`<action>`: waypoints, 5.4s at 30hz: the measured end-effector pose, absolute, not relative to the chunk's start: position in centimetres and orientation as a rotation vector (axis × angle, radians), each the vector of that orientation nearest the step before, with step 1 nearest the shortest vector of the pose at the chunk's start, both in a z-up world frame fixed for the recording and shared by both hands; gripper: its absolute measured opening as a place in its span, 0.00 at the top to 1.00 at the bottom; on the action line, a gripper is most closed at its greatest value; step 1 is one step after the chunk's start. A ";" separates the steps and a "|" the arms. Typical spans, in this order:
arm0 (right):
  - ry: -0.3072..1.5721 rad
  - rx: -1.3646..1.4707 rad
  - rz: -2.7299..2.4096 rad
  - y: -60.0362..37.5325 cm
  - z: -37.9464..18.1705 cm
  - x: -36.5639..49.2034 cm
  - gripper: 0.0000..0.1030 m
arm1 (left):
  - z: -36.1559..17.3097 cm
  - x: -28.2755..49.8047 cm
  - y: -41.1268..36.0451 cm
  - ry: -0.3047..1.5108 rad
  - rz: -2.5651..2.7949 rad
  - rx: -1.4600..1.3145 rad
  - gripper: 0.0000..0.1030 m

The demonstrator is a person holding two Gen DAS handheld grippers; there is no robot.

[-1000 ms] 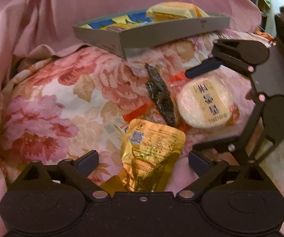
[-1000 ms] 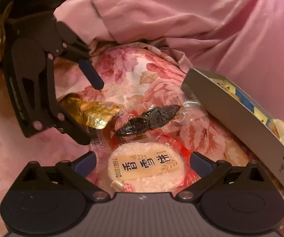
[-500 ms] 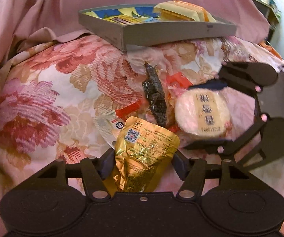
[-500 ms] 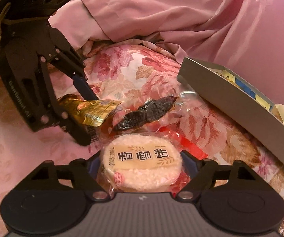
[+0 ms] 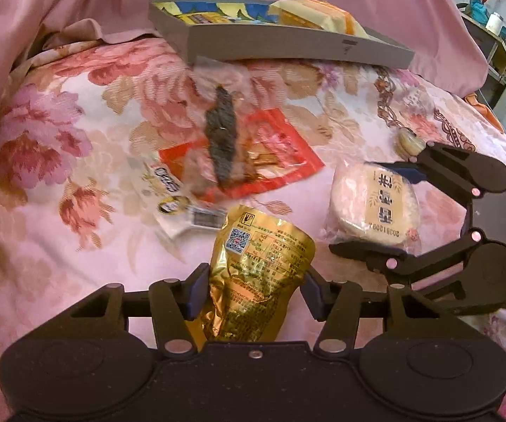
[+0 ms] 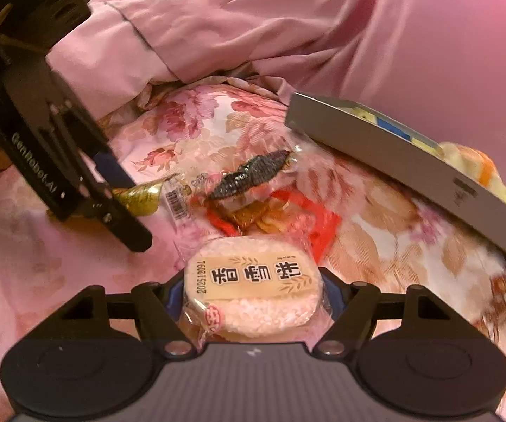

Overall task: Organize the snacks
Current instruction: 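Grasp the gold foil pouch with the left tool while the right tool grasps the round rice cake pack, then lift the gold pouch and rice cake pack and carry both over the grey tray, then open both tools to drop the gold pouch and rice cake into the tray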

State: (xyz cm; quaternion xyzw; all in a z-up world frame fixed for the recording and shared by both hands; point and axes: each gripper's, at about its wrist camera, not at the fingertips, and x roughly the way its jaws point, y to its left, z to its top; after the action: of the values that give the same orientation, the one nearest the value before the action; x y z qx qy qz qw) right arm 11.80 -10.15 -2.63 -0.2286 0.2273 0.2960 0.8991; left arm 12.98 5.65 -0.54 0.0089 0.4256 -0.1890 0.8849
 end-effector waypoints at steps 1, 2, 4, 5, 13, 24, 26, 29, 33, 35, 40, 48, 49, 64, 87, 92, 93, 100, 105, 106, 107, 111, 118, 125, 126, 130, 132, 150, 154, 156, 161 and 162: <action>0.473 -0.458 0.604 -10.4 -2.6 11.4 0.26 | -0.5 12.7 5.3 0.883 -0.388 0.018 0.45; 0.477 -0.443 0.599 -10.7 -2.5 11.0 0.26 | -0.5 12.5 5.0 0.882 -0.384 0.015 0.46; 0.480 -0.428 0.592 -11.1 -2.5 10.4 0.26 | -0.4 12.2 4.5 0.883 -0.377 0.005 0.46; 0.477 -0.430 0.588 -11.2 -2.5 10.0 0.26 | -0.3 12.1 4.3 0.882 -0.375 0.004 0.47; 0.455 -0.421 0.557 -12.3 -1.6 8.6 0.26 | 0.2 11.8 2.6 0.860 -0.353 -0.001 0.48; 0.449 -0.393 0.504 -14.4 -1.4 7.6 0.26 | -0.2 12.3 1.3 0.877 -0.297 0.054 0.52; 0.450 -0.384 0.494 -14.7 -1.3 7.5 0.26 | -0.1 12.5 1.2 0.880 -0.290 0.057 0.53; 0.450 -0.366 0.480 -15.1 -1.1 7.5 0.26 | 0.0 12.5 1.2 0.878 -0.281 0.055 0.54; 0.456 -0.344 0.472 -15.4 -0.8 7.7 0.25 | 0.2 12.3 1.3 0.865 -0.274 0.055 0.58; 0.452 -0.345 0.469 -15.4 -0.7 7.6 0.25 | 0.4 12.3 1.4 0.855 -0.269 0.050 0.58; 0.445 -0.339 0.469 -15.3 -0.6 7.6 0.25 | 1.0 12.0 1.7 0.813 -0.262 0.035 0.62; 0.445 -0.339 0.479 -14.9 -0.5 7.4 0.25 | 1.6 11.5 2.1 0.766 -0.252 0.012 0.68; 0.446 -0.339 0.480 -15.0 -0.5 7.4 0.25 | 1.6 11.5 2.2 0.762 -0.251 0.005 0.69; 0.447 -0.323 0.487 -14.7 -0.5 7.3 0.25 | 2.5 11.5 2.4 0.710 -0.238 -0.019 0.78; 0.296 -0.307 0.451 -13.5 4.2 10.8 0.25 | 11.5 18.5 2.1 0.461 -0.232 -0.106 0.78; 0.261 -0.278 0.407 -13.3 6.4 14.3 0.25 | 13.5 22.7 2.4 0.411 -0.220 -0.147 0.78; 0.259 -0.263 0.399 -13.3 6.9 15.3 0.25 | 13.7 23.4 2.3 0.408 -0.215 -0.151 0.78; 0.237 -0.214 0.318 -13.0 8.8 22.5 0.25 | 12.9 28.9 3.1 0.414 -0.190 -0.198 0.78; 0.243 -0.226 0.275 -12.3 8.3 26.5 0.25 | 10.9 30.7 3.7 0.457 -0.192 -0.209 0.77; 0.248 -0.224 0.275 -12.2 8.0 26.9 0.25 | 10.6 30.9 3.8 0.460 -0.192 -0.210 0.77; 0.254 -0.228 0.276 -12.1 7.7 27.4 0.25 | 10.3 31.2 3.8 0.465 -0.194 -0.215 0.78; 0.292 -0.245 0.271 -11.4 6.3 28.1 0.25 | 9.6 31.7 4.1 0.479 -0.195 -0.218 0.80; 0.298 -0.281 0.272 -10.6 5.5 28.2 0.16 | 9.6 31.5 3.9 0.473 -0.176 -0.201 0.63; 0.270 -0.314 0.254 -10.6 6.1 27.1 0.02 | 10.6 29.7 3.7 0.421 -0.145 -0.174 0.25; 0.266 -0.313 0.254 -10.7 6.2 26.9 0.01 | 10.8 29.5 3.7 0.416 -0.143 -0.175 0.23; 0.249 -0.302 0.250 -11.3 7.1 25.8 0.00 | 11.5 28.2 3.5 0.393 -0.138 -0.174 0.13; 0.245 -0.293 0.255 -11.6 7.6 25.3 0.00 | 11.8 27.7 3.3 0.386 -0.128 -0.169 0.13; 0.395 -0.057 0.334 -12.8 10.5 26.3 0.00 | 15.3 23.1 4.1 0.288 -0.072 -0.212 0.01; 0.329 -0.038 0.324 -14.0 11.1 24.1 0.00 | 15.5 21.4 3.9 0.263 -0.078 -0.205 0.01; 0.290 -0.036 0.312 -14.9 11.6 22.7 0.00 | 15.4 20.5 3.7 0.252 -0.077 -0.207 0.01; 0.219 -0.022 0.259 -17.1 12.5 19.5 0.00 | 14.5 17.8 3.0 0.240 -0.085 -0.214 0.01; 0.204 -0.025 0.245 -17.5 12.6 18.8 0.00 | 14.2 17.2 2.8 0.237 -0.086 -0.212 0.01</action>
State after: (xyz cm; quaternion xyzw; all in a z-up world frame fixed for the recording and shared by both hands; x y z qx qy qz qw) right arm 18.80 -17.53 12.57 -0.0126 0.1016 0.1219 0.9872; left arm 17.22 2.84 14.20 -0.1055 0.1179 -0.0426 0.9865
